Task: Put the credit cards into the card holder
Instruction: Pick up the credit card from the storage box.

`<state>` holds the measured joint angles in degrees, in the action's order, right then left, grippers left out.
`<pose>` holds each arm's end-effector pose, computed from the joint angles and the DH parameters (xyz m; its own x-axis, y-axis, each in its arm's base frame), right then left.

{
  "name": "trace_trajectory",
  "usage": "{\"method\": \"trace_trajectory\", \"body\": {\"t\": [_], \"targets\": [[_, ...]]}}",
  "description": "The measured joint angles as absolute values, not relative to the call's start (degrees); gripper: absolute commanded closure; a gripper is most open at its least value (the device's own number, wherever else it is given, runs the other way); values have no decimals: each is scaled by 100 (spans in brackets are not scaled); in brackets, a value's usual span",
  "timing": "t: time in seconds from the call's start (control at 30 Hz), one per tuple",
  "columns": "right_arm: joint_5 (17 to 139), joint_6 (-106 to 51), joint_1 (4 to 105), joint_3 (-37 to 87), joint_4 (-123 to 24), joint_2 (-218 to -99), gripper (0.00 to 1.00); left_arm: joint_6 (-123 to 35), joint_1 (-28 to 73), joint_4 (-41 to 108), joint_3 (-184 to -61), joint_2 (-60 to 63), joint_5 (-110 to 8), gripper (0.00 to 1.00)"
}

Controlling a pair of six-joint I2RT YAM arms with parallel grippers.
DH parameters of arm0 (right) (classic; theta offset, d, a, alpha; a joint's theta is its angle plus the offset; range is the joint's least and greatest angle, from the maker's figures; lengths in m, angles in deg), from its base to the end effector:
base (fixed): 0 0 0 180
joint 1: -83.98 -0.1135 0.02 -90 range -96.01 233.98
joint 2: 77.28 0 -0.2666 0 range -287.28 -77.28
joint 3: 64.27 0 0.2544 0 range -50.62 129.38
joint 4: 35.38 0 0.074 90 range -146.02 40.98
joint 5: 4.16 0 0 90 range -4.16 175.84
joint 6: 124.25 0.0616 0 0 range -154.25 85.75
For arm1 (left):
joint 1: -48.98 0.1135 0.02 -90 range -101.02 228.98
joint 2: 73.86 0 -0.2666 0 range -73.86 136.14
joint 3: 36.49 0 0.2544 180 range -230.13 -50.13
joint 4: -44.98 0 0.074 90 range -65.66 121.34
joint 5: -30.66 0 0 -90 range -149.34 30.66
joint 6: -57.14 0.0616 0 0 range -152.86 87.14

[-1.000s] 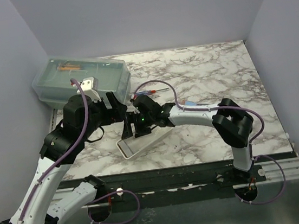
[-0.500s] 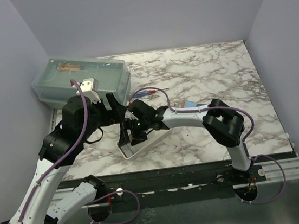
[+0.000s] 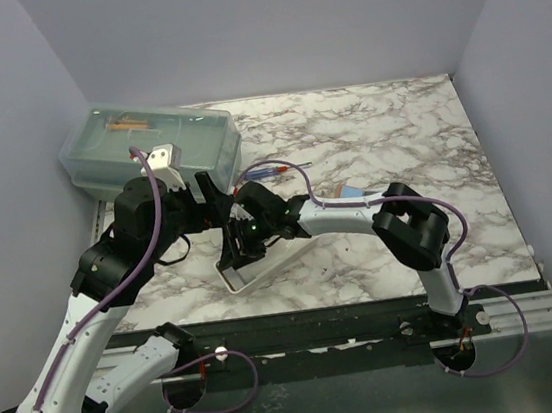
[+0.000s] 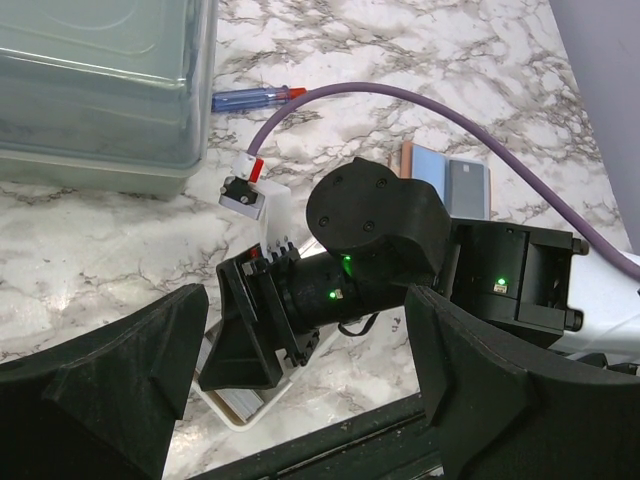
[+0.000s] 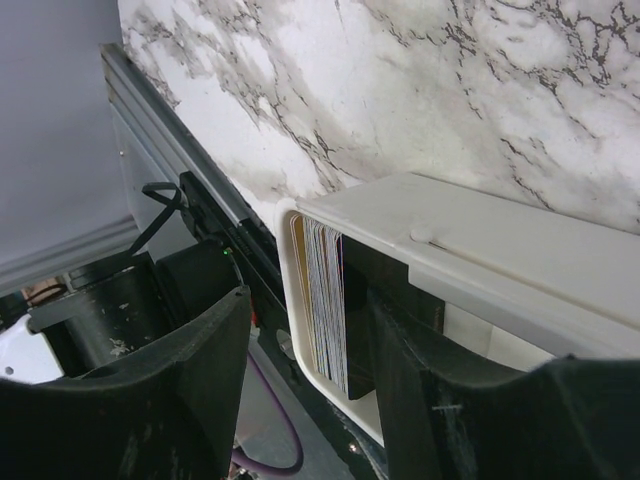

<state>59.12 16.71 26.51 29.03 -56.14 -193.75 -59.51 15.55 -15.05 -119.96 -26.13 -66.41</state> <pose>0.2270 0.4075 0.1625 -0.9552 -0.2074 -0.2113 -0.2942 0.5849 0.7559 0.1463 -0.0875 0.4038 -0.5101 -0.1967 -0.8374 0.2510 0.8971 -0.3636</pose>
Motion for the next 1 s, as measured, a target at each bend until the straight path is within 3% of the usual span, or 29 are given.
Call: {"method": "trace_trajectory", "body": {"t": [0.2, 0.37, 0.57, 0.77, 1.0], "targets": [[5897, 1671, 2653, 2897, -5587, -19375, 57, -5932, 1555, -1505, -11996, -2541, -6639, 14], [5908, 1649, 2651, 2897, -5594, -19375, 36, -5916, 1555, -1505, -11996, -2506, -6639, 13], [5936, 1544, 2649, 2897, -5753, -19377, 32, -5912, 1555, -1505, -11996, -2502, -6639, 13], [5696, 1544, 2608, 2897, -5760, -19495, 36, -5886, 1555, -1503, -11996, -2460, -6637, 13], [5643, 1542, 2568, 2897, -5699, -19499, 53, -5870, 1555, -1498, -11961, -2465, -6630, 13]]}}
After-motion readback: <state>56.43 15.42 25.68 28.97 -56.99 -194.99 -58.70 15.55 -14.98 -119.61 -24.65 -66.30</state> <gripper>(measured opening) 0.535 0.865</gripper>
